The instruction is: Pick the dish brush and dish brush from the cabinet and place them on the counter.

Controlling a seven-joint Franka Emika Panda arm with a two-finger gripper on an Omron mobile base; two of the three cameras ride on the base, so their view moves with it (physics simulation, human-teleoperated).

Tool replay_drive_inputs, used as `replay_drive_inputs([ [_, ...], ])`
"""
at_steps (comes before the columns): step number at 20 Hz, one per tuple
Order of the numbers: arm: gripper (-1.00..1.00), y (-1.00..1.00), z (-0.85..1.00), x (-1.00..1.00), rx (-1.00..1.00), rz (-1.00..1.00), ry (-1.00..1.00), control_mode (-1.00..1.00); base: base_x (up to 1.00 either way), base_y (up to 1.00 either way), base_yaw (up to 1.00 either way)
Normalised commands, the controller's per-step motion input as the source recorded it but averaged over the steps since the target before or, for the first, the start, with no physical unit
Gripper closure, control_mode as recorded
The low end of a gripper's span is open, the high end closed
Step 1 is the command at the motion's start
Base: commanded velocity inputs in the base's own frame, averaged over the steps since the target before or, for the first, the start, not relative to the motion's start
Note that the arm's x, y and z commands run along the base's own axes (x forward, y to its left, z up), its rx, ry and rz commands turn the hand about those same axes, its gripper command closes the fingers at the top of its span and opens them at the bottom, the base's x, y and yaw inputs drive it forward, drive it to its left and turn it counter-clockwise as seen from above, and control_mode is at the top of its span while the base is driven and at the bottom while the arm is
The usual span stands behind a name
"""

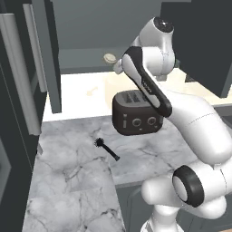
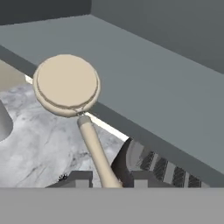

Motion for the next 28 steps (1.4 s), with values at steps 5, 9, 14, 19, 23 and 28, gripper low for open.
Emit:
replay_drive_inputs([
  [5,1.00,-0.02,-0.51,-0.21,0.00,0.07,0.00,-1.00,0.00,0.00,0.00],
  [9,1.00,-0.01,-0.38,0.01,0.00,0.05,0.02,-1.00,0.00,0.00,0.00],
  [14,1.00,-0.04,-0.51,0.12,0.00,0.02,0.06,-1.00,0.00,0.00,0.00],
  [19,1.00,-0.06,-0.59,0.18,0.00,0.01,0.10,-1.00,0.00,0.00,0.00],
  [23,1.00,-0.05,-0.62,0.20,-0.01,0.00,0.12,-1.00,0.00,0.00,0.00],
  [28,1.00,-0.01,-0.68,0.16,0.00,0.00,0.10,-1.00,0.00,0.00,0.00],
])
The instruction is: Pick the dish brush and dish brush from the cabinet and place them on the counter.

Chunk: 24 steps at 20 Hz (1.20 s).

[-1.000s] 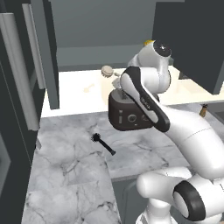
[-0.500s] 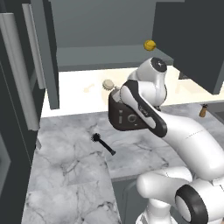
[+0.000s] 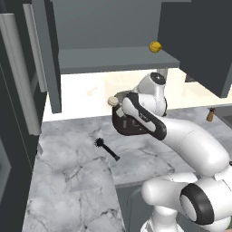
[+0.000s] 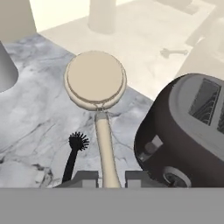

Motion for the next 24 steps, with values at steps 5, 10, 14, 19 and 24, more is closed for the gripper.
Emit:
replay_drive_inputs([
  [5,1.00,0.00,-0.78,0.03,-0.02,0.00,0.11,-1.00,0.00,0.00,0.00],
  [10,1.00,0.00,-0.78,0.00,-0.03,0.01,0.10,-1.00,0.00,0.00,0.00],
  [14,1.00,0.00,-0.70,0.01,-0.04,0.00,0.09,-1.00,0.00,0.00,0.00],
  [19,1.00,0.00,-0.56,0.06,-0.05,0.00,0.06,-1.00,0.00,0.00,0.00],
  [24,1.00,0.00,-0.48,0.07,-0.03,0.00,0.05,-1.00,0.00,0.00,0.00],
])
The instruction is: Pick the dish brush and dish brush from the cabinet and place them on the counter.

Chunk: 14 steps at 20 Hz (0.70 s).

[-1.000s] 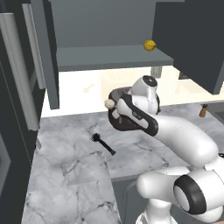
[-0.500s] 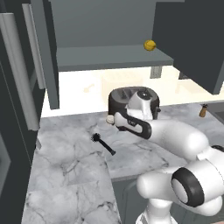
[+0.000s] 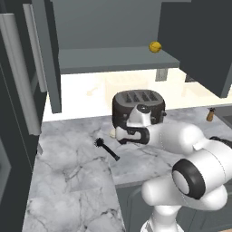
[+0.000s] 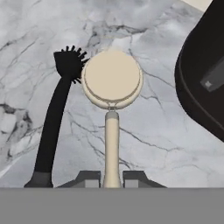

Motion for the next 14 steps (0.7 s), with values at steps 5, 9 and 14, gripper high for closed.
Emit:
replay_drive_inputs([
  [5,1.00,0.00,-0.51,0.01,-0.01,0.00,0.02,-1.00,0.00,0.00,0.00],
  [9,1.00,0.00,-0.23,0.00,0.00,0.00,0.00,-1.00,0.00,0.00,0.00],
  [14,-1.00,0.00,0.00,0.00,0.00,0.00,0.00,-1.00,0.00,0.00,0.00],
])
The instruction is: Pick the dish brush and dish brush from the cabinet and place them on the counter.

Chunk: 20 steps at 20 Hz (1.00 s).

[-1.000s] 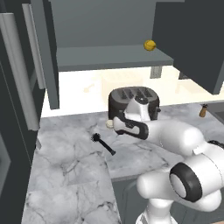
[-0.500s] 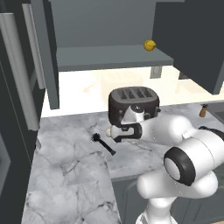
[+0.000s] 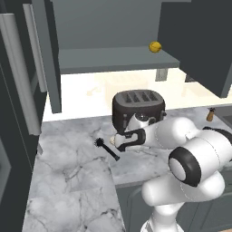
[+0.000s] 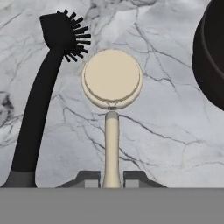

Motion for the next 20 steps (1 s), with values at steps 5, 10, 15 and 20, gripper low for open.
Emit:
replay_drive_inputs([
  [5,-1.00,0.00,0.19,-0.03,0.01,0.00,-0.01,-1.00,0.00,0.00,0.00],
  [10,-1.00,0.00,0.64,-0.15,0.04,0.00,-0.01,-1.00,0.00,0.00,0.00],
  [15,-1.00,0.00,0.46,-0.76,0.01,0.02,-0.11,-1.00,0.00,0.00,0.00],
  [20,-1.00,0.00,0.28,-0.84,-0.01,0.01,-0.35,-1.00,0.00,0.00,0.00],
])
